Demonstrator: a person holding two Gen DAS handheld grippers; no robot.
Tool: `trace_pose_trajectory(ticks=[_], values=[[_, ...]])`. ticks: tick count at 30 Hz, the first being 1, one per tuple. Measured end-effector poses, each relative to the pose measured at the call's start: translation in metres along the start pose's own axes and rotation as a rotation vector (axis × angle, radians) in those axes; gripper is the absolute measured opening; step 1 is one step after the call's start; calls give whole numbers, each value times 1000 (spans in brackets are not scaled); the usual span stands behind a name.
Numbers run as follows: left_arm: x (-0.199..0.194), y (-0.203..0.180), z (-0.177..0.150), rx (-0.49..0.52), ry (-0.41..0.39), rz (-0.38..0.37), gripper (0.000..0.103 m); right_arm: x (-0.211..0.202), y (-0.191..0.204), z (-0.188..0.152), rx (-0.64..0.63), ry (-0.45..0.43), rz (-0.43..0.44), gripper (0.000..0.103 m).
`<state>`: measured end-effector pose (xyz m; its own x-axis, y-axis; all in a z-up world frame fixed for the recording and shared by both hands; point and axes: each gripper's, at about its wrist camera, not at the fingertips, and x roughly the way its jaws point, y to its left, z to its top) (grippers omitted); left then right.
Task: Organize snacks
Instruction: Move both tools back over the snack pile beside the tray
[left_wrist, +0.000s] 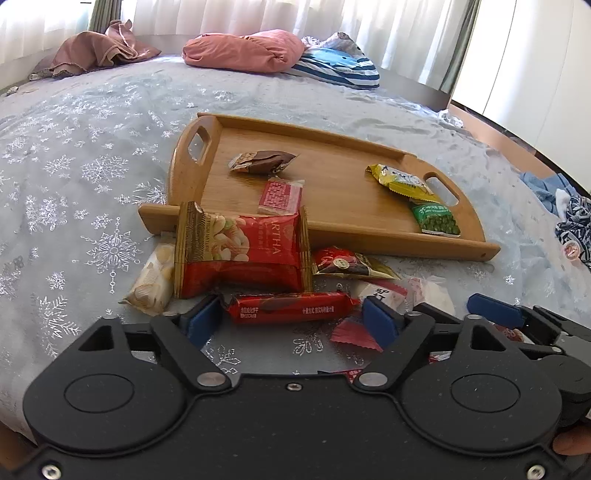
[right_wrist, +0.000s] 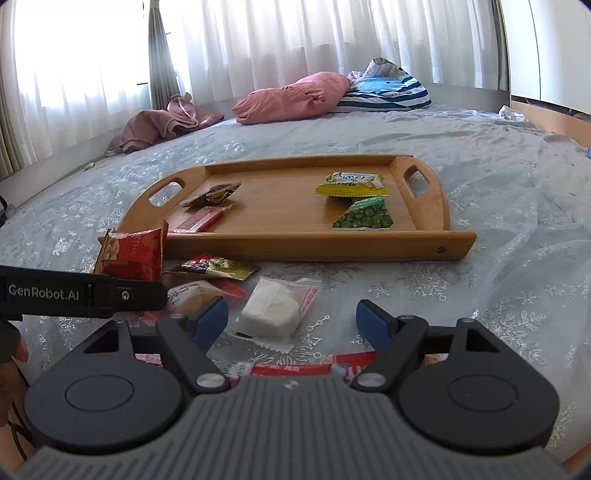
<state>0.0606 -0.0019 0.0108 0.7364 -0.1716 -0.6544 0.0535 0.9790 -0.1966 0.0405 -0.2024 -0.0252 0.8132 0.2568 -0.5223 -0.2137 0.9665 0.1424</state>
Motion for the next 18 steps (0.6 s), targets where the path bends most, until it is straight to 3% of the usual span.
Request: trace_pose_trajectory(ticks=[2,6,8,13,18], values=[[-1,1,0,-5,3,-11,68,1,2,0,-5,1,0,87],[-2,2,0,-2,12,-7,35,2,3,0,-7,5,0,86],[-2,4,1,-6,16,-4,28,3,3,1,-4,6,3,85],[-4,5,0,5,10,-3,26,4,2,2,9,8,4,83],[-5,-1,0,58,-26,22,43,5,2,2,9,9,-2,83]])
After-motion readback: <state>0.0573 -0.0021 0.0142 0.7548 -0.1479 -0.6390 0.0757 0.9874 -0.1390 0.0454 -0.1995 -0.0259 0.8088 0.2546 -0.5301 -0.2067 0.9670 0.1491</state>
